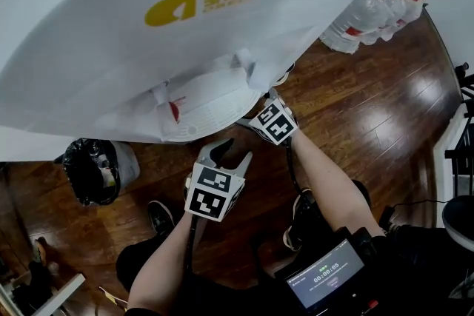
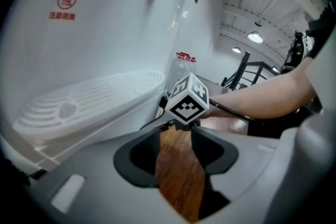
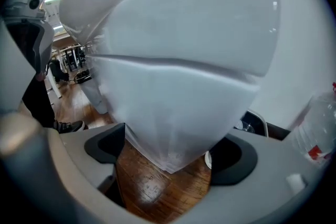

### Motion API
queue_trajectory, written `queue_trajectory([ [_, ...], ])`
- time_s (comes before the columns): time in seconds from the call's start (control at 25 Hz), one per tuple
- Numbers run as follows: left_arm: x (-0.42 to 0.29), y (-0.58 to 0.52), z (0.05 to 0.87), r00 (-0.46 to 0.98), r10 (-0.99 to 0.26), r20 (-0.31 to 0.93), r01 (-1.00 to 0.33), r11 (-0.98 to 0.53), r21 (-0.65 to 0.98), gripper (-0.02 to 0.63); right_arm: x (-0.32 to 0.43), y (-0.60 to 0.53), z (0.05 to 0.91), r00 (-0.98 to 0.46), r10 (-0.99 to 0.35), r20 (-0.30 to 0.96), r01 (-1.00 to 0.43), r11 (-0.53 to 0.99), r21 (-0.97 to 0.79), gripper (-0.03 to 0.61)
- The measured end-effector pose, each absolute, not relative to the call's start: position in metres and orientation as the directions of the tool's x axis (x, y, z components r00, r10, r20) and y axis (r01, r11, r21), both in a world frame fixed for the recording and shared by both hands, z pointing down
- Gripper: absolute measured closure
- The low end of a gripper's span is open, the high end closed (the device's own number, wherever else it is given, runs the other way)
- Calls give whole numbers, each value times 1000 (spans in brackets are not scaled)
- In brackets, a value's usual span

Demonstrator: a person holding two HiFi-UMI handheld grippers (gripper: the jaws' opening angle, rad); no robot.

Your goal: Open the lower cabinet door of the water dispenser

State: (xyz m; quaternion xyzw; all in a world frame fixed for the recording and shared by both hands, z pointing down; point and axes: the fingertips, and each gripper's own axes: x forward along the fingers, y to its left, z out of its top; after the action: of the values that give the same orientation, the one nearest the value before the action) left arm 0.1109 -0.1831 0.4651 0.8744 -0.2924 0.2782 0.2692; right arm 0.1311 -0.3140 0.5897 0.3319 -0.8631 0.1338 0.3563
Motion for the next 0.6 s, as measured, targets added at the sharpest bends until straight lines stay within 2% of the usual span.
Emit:
queue_trajectory([
  [0.12, 109, -181, 462, 680, -357, 640, -662, -674, 327, 410, 135, -308, 592, -515, -477, 712, -683, 731, -4, 81],
  [0.32, 110, -173, 456, 688, -354, 633, -657, -675, 337, 411, 142, -285, 587, -489, -465, 738, -688, 726, 2, 121],
  [0.48, 114, -160, 447, 715, -341, 611, -654, -635, 410, 410, 155, -264, 585, -454, -482, 749, -717, 697, 13, 175],
  [0.6, 107, -144, 451, 703, -329, 630, -655, -645, 393, 411, 157, -245, 585, -437, -486, 756, -735, 678, 11, 209],
])
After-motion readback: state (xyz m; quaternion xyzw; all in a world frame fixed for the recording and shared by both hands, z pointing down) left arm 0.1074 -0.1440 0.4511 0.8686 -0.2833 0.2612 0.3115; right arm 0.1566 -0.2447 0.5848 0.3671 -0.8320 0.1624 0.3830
